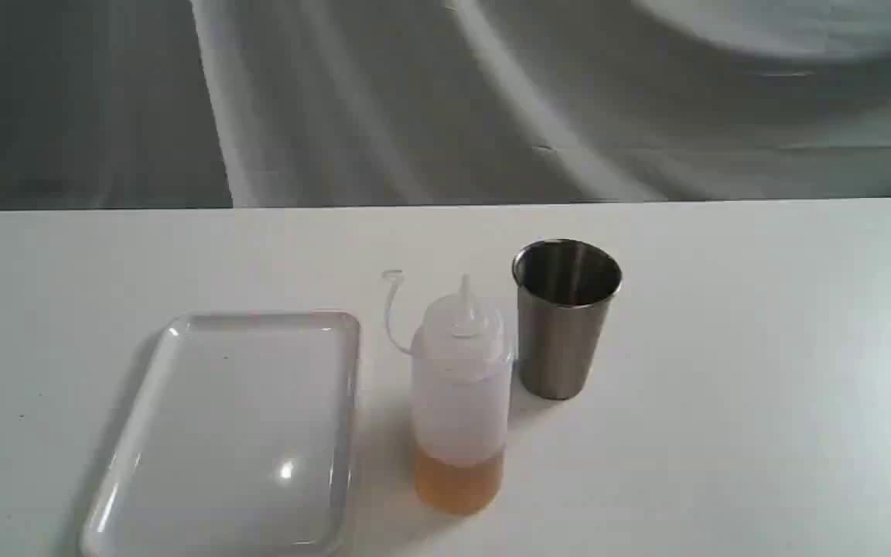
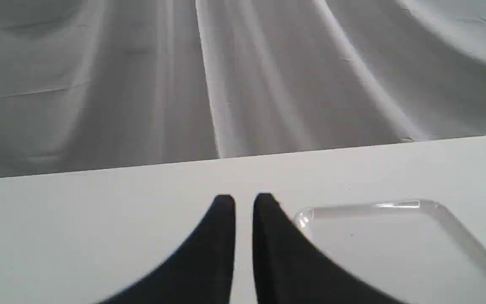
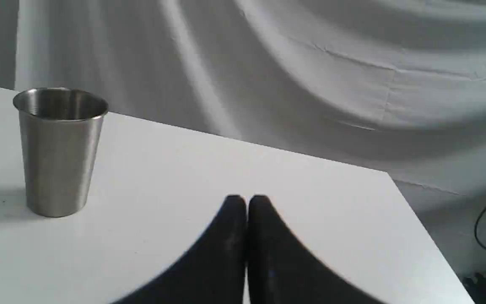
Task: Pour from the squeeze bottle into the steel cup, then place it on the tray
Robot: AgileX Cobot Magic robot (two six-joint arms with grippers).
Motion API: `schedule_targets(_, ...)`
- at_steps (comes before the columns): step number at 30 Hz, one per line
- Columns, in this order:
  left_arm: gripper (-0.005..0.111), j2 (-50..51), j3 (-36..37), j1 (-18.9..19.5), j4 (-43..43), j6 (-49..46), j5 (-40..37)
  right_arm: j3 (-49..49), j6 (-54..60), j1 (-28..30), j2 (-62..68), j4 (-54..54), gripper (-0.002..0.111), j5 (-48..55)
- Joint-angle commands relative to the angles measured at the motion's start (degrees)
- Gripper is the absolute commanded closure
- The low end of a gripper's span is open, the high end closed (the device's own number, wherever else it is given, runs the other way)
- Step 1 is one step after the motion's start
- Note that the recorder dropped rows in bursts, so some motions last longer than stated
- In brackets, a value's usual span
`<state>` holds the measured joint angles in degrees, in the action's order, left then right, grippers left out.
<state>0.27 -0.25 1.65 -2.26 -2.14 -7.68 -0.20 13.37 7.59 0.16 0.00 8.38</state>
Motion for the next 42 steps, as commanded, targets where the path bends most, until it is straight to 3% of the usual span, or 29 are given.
schedule_targets(1, 0.098, -0.3, 0.3, -0.3, 0.0, 0.3, 0.1, 0.2, -0.4, 0.4, -0.2, -0.5, 0.108, -0.1)
schedule_targets(23, 0.098, -0.3, 0.3, -0.3, 0.0, 0.3, 0.1, 0.2, -0.6, 0.4, -0.2, 0.0, 0.108, -1.8)
schedule_targets(30, 0.098, -0.3, 0.3, -0.3, 0.0, 0.3, 0.1, 0.2, -11.9, 0.4, -0.2, 29.8, 0.108, -10.4)
schedule_targets(36, 0.098, -0.3, 0.3, -0.3, 0.0, 0.1, 0.1, 0.2, -12.6, 0.4, -0.2, 48.8, 0.108, -11.5)
schedule_targets(42, 0.098, -0.3, 0.3, -0.3, 0.0, 0.1, 0.1, 0.2, -12.6, 0.4, -0.2, 56.6, 0.108, -8.4)
